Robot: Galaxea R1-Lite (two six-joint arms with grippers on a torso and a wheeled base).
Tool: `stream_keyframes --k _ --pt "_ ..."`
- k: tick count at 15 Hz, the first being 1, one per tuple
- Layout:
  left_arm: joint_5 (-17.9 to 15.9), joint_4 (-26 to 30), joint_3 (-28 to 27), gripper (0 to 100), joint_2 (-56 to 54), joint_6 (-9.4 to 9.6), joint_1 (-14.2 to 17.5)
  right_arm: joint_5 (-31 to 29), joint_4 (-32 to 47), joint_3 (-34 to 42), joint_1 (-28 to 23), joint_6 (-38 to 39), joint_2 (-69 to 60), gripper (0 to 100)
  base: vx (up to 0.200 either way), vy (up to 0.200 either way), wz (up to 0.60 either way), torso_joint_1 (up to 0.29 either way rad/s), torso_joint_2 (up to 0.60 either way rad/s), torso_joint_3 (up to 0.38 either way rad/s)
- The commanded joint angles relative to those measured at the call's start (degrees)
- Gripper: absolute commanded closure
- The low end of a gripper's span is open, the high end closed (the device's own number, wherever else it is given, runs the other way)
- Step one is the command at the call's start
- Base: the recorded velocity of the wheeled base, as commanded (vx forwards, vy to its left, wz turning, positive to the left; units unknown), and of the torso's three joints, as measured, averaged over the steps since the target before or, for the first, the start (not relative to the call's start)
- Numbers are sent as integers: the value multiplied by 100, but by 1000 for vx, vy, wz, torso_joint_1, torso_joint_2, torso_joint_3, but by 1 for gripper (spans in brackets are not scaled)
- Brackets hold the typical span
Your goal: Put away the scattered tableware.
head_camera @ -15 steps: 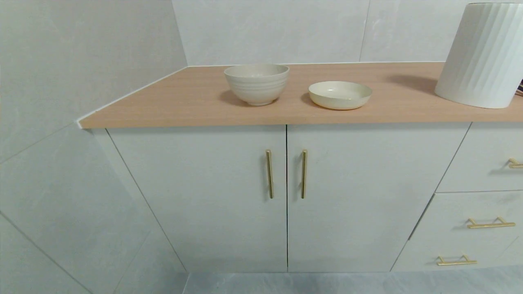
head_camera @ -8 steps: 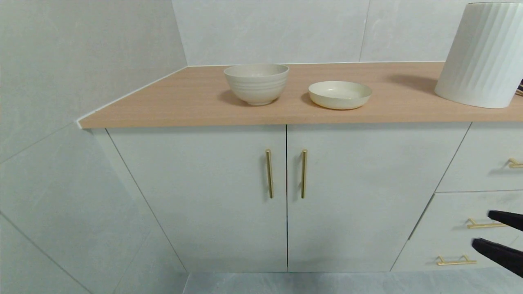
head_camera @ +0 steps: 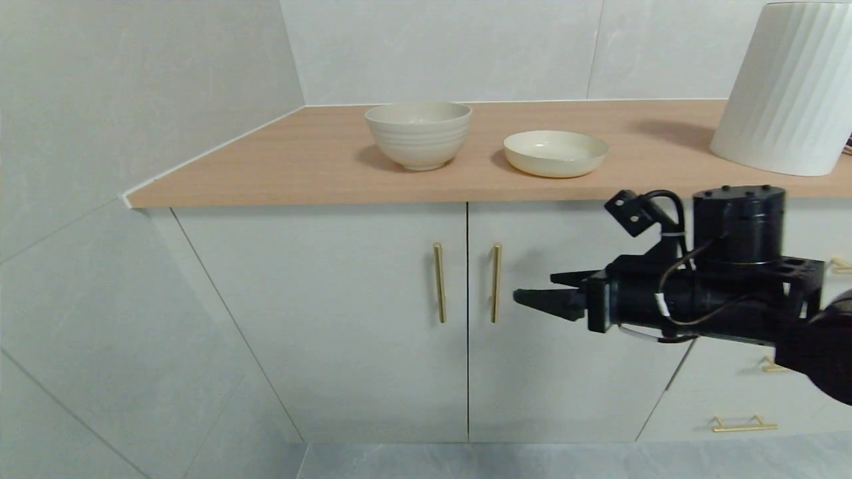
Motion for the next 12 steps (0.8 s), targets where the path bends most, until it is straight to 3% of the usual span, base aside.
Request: stream_keyframes --k 1,4,12 --pt "1 -4 0 0 0 -4 2 1 -273 -395 226 127 995 0 0 0 0 0 0 0" --pt "1 -4 0 0 0 -4 2 -25 -1697 -368 393 707 1584 0 0 0 0 0 0 0" --pt "1 -4 0 0 0 -4 2 -148 -1996 -368 402 865 1645 0 0 0 0 0 0 0"
